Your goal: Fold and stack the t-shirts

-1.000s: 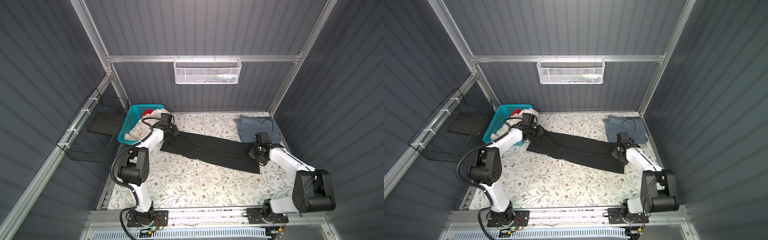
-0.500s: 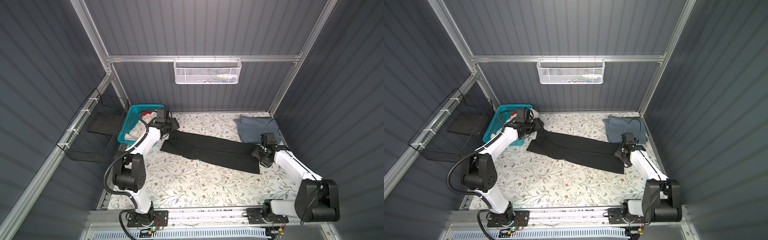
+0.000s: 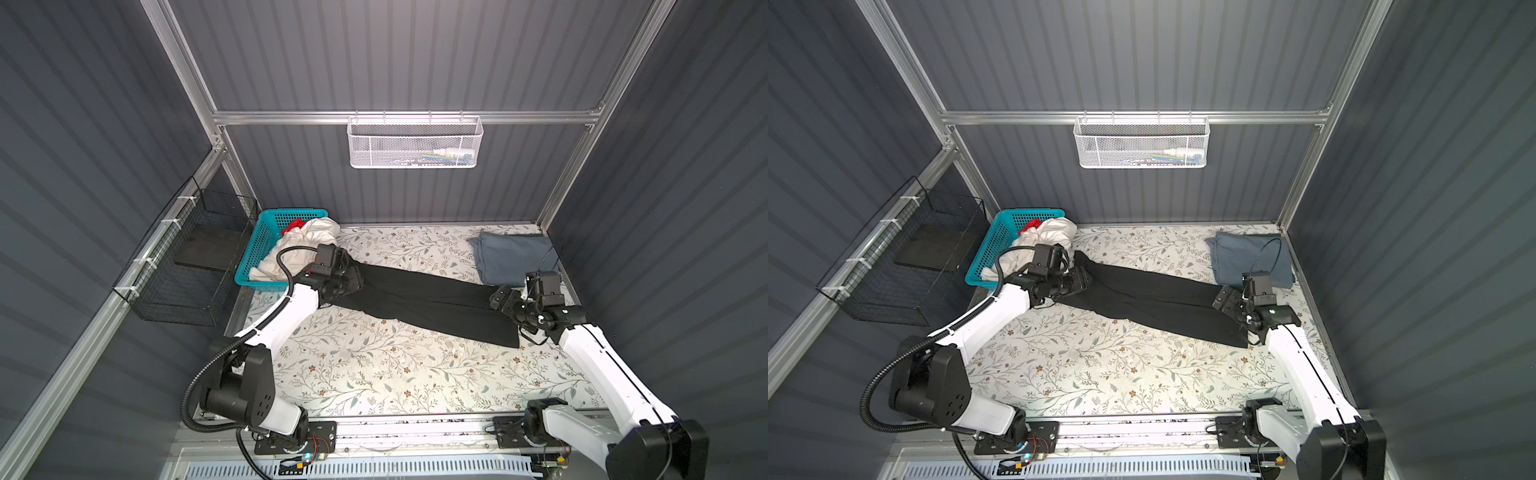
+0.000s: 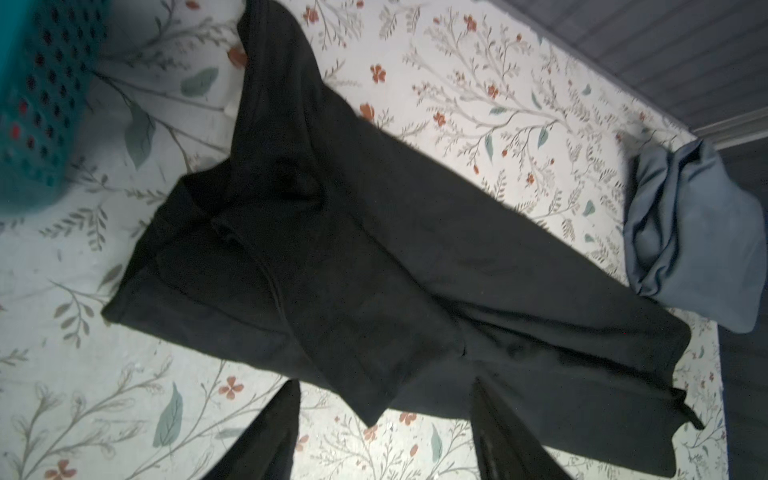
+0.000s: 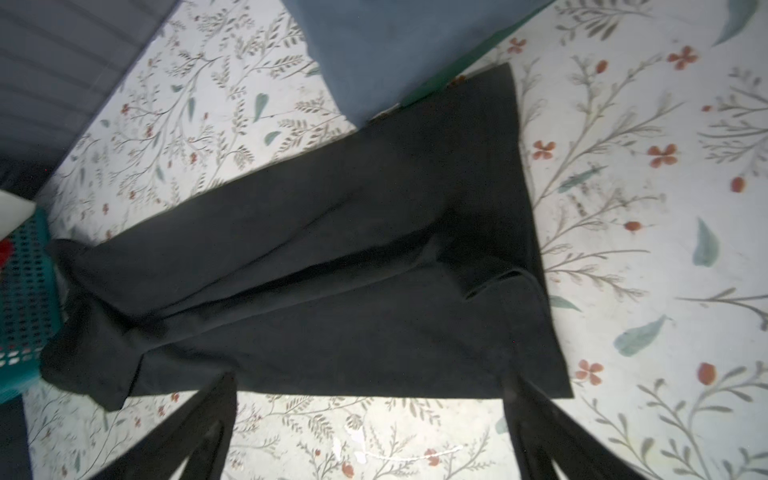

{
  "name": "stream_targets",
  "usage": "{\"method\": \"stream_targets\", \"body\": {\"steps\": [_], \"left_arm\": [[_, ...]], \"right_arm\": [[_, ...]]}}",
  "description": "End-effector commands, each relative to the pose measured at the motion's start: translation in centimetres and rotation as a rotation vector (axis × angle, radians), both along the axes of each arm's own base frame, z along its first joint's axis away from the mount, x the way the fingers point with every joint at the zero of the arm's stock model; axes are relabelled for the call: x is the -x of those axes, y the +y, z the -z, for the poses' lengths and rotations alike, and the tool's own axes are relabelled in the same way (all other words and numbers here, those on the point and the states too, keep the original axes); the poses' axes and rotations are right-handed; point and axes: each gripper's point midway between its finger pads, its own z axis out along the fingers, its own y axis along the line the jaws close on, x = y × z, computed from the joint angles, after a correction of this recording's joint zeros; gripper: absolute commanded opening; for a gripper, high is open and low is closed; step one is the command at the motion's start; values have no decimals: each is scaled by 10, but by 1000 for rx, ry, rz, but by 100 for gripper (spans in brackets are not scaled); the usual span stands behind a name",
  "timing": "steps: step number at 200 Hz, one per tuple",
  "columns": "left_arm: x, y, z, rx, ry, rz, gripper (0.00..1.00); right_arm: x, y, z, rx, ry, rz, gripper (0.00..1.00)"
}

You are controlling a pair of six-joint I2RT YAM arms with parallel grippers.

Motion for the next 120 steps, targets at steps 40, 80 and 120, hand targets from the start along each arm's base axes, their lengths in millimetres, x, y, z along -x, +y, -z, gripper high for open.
{"method": "stream_targets", "body": {"steps": [40, 80, 120], "left_arm": [[32, -18, 51, 96, 145, 24, 59], [31, -28, 68, 122, 173, 34, 56], [26, -33, 73, 142, 177, 35, 35]], "right_arm": [[-9, 24, -5, -77, -13, -51, 99], [-4, 17, 2, -55, 4, -17, 99], [3, 3, 5, -6, 17, 46, 99]]}}
